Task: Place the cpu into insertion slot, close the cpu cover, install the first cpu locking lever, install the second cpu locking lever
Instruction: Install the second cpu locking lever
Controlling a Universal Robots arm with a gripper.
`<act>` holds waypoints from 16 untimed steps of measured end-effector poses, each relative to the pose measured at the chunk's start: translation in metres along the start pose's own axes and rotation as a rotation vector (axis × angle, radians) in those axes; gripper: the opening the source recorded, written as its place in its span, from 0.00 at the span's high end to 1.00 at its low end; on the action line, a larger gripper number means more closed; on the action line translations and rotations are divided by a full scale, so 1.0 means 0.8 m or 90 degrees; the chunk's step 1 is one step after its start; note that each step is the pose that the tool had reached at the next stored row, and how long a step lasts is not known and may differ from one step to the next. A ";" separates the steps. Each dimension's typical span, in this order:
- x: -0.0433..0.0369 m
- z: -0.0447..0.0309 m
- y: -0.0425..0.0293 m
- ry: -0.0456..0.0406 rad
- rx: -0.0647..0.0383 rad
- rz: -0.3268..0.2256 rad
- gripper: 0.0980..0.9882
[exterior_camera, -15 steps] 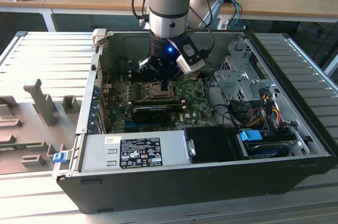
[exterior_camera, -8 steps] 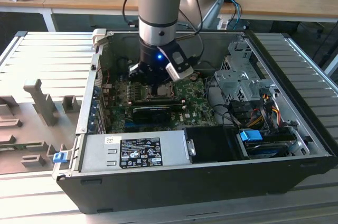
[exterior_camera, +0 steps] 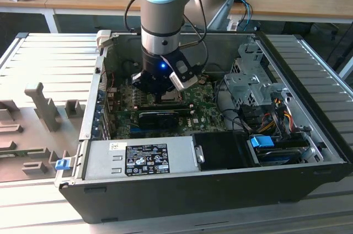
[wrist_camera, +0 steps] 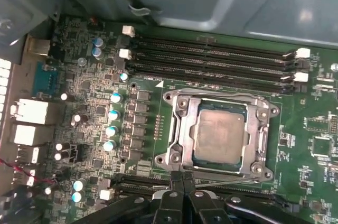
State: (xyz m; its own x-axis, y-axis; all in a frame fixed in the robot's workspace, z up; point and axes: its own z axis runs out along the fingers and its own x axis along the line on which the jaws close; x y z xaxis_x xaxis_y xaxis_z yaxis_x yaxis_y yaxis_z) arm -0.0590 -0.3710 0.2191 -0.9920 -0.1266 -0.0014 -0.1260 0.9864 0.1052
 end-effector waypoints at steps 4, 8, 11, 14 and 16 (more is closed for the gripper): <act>0.004 -0.0010 -0.0102 -0.0038 -0.029 0.000 0.99; 0.006 -0.0021 -0.0201 -0.0056 -0.044 0.000 0.99; 0.014 -0.0004 -0.0214 -0.0083 -0.064 -0.001 0.99; 0.017 0.0046 -0.0217 -0.0092 -0.071 -0.001 0.99; 0.017 0.0100 -0.0223 -0.0096 -0.074 -0.001 0.99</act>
State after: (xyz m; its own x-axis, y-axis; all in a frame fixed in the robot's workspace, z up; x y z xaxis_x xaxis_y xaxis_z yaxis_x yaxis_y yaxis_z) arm -0.0707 -0.3895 0.2092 -0.9919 -0.1256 -0.0165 -0.1261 0.9673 0.2198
